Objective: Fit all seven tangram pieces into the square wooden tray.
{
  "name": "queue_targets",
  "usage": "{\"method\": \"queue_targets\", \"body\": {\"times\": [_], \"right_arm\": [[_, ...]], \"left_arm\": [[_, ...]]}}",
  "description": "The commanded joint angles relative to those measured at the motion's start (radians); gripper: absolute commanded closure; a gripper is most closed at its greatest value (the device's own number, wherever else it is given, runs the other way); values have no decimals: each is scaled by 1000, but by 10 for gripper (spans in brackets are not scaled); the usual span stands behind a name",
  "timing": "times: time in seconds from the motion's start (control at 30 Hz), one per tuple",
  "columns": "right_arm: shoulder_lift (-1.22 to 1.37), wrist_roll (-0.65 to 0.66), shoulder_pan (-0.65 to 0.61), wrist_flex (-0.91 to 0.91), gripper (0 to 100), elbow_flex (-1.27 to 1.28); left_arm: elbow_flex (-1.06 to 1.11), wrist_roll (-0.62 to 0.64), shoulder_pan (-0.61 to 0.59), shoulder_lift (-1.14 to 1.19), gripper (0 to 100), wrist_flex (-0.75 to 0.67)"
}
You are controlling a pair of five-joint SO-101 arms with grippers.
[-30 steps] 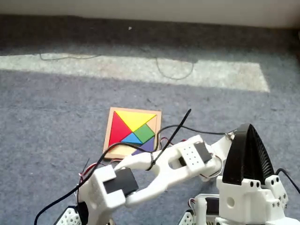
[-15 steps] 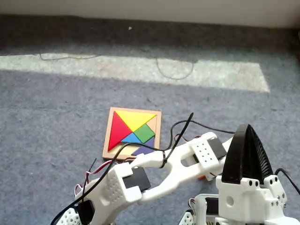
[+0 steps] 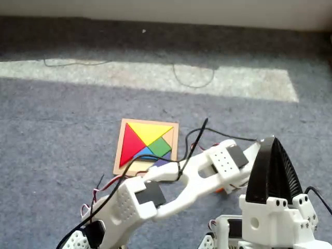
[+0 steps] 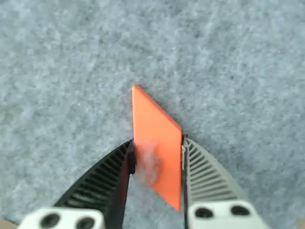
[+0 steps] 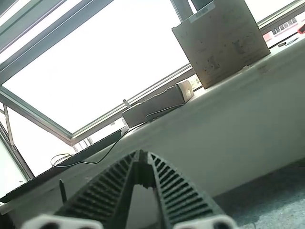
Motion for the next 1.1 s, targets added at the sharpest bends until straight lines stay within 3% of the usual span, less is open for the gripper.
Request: {"method": "queue_targets", "body": {"times": [0.0, 0.13, 0.6, 1.07], "right_arm": [[2, -12, 16, -1, 995, 4], [2, -12, 18, -1, 995, 4], [2, -12, 19, -1, 995, 4], [4, -2, 24, -2, 995, 4]], "left_arm": [[-81, 3, -54, -12, 995, 74], [-119, 3, -87, -12, 995, 132], [-165, 3, -208, -18, 995, 133], [-157, 3, -325, -300, 995, 290]]}}
